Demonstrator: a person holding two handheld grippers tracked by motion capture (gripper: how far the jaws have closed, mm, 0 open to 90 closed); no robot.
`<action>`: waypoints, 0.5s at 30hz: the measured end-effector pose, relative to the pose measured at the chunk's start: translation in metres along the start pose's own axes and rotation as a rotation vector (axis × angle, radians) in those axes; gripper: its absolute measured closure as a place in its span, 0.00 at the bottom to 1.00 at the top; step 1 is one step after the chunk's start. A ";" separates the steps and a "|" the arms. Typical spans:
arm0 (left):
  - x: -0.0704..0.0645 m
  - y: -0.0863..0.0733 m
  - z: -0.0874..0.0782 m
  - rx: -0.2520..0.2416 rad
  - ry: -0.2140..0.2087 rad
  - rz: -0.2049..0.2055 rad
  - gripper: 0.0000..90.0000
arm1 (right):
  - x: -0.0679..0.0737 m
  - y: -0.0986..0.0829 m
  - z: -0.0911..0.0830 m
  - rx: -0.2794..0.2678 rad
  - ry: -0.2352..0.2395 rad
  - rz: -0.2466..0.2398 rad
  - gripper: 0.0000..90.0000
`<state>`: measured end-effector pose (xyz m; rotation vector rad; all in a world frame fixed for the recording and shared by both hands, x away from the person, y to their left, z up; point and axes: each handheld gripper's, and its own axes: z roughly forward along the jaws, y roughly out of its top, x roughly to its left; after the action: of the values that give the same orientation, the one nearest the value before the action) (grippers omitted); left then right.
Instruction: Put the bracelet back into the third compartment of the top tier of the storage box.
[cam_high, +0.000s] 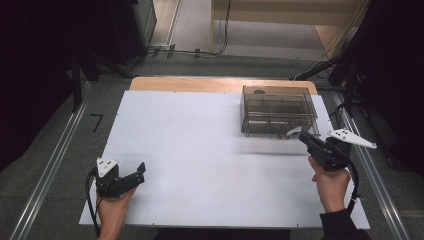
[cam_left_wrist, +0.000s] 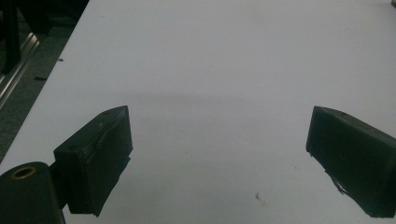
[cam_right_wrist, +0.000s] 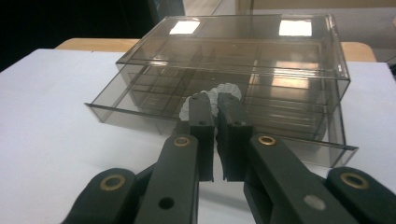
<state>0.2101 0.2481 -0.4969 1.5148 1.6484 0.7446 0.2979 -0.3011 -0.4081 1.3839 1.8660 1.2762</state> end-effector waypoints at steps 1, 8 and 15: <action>0.000 0.000 0.000 0.000 0.000 -0.001 0.08 | -0.001 0.000 0.001 -0.002 -0.007 0.000 0.92; 0.000 0.000 0.000 0.000 0.001 -0.001 0.08 | -0.007 -0.001 0.004 -0.010 -0.028 0.008 0.92; 0.000 0.000 0.000 0.001 0.000 0.000 0.08 | -0.012 0.002 0.006 -0.031 -0.050 0.011 0.92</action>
<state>0.2103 0.2481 -0.4972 1.5150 1.6494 0.7439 0.3080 -0.3102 -0.4107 1.3988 1.8006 1.2595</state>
